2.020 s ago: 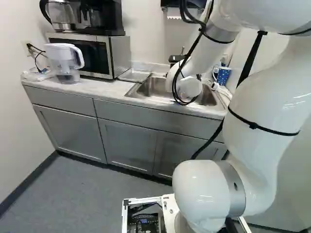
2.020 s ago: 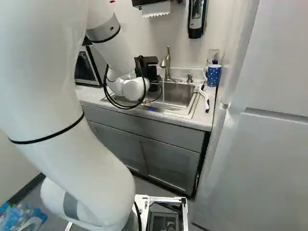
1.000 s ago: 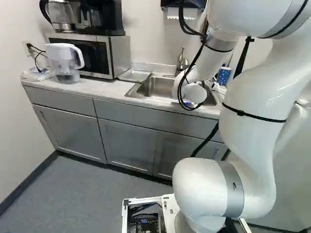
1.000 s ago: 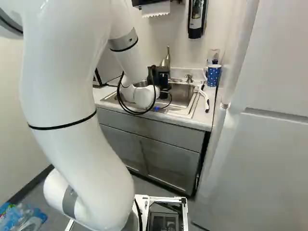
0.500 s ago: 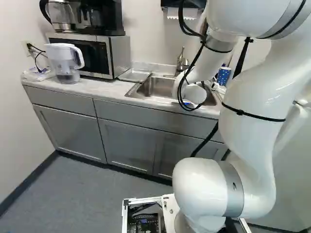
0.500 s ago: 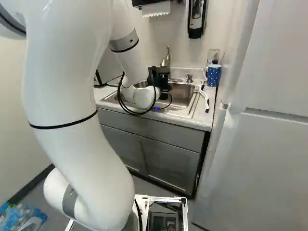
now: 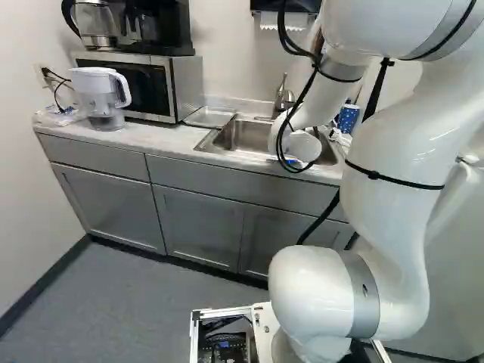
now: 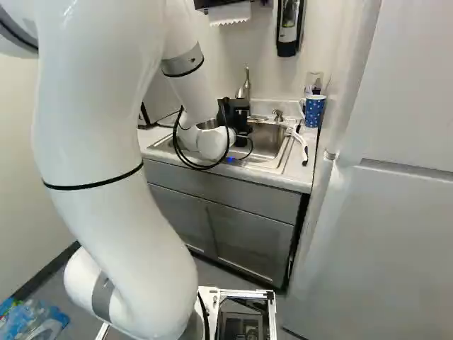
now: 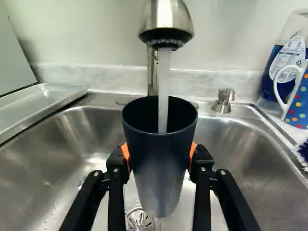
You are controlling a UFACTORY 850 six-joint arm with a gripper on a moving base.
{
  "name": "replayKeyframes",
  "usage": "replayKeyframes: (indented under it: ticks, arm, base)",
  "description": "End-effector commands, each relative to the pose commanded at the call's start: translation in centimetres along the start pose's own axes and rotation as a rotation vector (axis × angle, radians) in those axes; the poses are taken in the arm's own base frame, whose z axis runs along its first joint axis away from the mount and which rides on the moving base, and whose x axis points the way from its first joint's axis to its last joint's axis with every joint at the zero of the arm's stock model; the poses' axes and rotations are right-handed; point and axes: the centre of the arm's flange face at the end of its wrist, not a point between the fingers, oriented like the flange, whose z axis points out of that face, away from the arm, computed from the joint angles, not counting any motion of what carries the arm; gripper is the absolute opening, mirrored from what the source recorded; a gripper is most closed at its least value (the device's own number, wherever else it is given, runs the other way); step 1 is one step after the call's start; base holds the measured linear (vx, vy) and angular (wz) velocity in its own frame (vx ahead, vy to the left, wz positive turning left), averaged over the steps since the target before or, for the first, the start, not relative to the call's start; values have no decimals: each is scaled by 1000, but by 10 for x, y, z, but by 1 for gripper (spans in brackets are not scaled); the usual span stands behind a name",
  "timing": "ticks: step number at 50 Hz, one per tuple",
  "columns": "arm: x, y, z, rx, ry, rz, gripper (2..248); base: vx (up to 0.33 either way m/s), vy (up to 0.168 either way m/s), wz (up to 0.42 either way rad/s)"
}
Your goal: Rinse the cup and place it in the tray
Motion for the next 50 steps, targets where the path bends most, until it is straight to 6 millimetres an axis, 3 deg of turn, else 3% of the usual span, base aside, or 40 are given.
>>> replayKeyframes:
  ticks: [50]
  arm:
    - [0, 0, 0, 0, 0, 0, 126]
  base:
    - [0, 0, 0]
